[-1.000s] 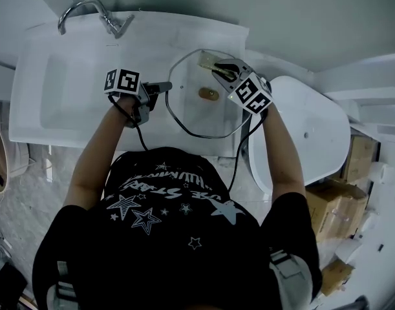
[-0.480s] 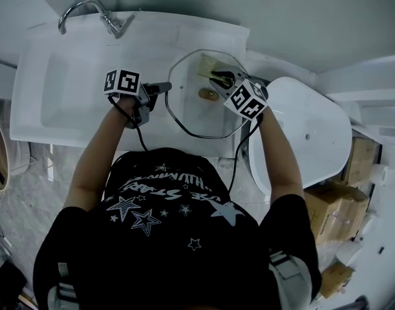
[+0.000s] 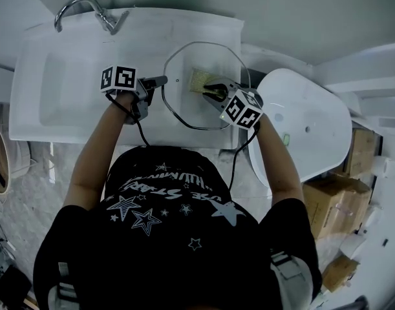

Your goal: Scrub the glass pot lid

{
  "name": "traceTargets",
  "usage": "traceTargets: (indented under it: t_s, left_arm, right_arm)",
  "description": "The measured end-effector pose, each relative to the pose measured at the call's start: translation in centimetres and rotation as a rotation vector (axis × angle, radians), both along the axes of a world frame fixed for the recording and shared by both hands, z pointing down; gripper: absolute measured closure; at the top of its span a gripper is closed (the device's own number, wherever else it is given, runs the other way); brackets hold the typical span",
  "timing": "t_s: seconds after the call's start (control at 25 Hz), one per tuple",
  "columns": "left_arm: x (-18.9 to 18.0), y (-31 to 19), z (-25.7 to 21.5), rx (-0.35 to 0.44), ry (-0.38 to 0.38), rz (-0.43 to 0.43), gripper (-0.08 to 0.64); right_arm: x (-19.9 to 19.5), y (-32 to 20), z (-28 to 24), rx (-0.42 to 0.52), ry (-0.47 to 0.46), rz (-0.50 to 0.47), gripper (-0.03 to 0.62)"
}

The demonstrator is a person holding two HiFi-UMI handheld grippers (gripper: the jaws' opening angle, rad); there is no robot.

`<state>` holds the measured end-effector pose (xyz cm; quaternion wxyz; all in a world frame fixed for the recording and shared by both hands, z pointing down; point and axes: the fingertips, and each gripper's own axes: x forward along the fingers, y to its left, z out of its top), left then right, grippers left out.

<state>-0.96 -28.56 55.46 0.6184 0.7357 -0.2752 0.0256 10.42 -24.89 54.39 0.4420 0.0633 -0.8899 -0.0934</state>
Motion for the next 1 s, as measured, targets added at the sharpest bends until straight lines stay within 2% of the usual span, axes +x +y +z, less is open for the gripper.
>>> traceTargets:
  t_s: [0.68, 1.0]
  left_arm:
    - [0.0, 0.0, 0.0, 0.006, -0.041, -0.030, 0.502]
    - [-0.1, 0.1, 0.0, 0.004, -0.043, -0.047, 0.502]
  right_arm:
    - [0.5, 8.5, -0.9, -0.187, -0.043, -0.047, 0.520]
    - [0.7, 10.9, -1.9, -0.283, -0.073, -0.035, 0.520]
